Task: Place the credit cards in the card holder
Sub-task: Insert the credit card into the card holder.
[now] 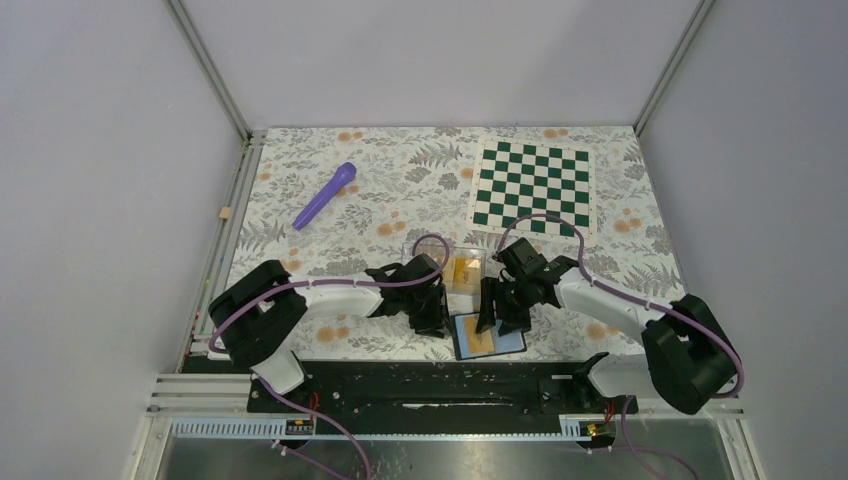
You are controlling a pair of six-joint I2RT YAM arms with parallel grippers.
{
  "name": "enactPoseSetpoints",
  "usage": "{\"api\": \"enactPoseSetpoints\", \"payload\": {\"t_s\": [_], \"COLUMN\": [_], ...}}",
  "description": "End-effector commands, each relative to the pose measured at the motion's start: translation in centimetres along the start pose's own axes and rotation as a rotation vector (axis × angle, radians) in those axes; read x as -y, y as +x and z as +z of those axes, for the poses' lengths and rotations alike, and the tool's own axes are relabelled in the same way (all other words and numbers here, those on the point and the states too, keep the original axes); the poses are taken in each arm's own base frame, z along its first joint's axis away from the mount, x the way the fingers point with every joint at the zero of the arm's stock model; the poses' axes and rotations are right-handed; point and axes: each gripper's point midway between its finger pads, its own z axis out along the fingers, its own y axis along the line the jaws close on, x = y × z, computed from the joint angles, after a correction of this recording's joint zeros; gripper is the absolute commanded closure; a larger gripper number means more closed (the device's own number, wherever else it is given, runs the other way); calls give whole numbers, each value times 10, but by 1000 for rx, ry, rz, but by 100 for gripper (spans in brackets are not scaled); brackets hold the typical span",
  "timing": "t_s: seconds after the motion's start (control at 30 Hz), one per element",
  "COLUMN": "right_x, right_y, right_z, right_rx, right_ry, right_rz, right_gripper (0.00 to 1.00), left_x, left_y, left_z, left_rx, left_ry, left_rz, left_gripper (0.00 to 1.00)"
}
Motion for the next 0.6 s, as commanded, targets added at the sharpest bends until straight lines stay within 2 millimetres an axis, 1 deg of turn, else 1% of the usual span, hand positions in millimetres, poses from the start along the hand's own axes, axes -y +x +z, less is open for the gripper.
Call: {"api": "enactPoseSetpoints", "payload": {"t_s": [0.0, 0.1, 0.2, 0.33, 0.57], "right_x": [8, 0, -20, -38, -49], "right_y": [6, 10, 13, 16, 21], "right_z": [12, 19, 23, 23, 24], "right_rx": [-60, -95, -125, -140, -169], "right_ry": [31, -26, -135, -192, -231], "right_rz": [-13, -9, -18, -41, -63], "right_gripper": [37, 39, 39, 40, 41], "left_x": [-5, -3, 0, 3, 9], "left_y": [7, 8, 9, 8, 6], "left_z": [4, 9, 11, 11, 9], "left_rx": [-19, -40, -51, -49, -43], "left_ry": [6, 12, 18, 29, 41], "left_rz": [-10, -6, -5, 0, 14], "left_gripper": [69, 72, 74, 76, 76]}}
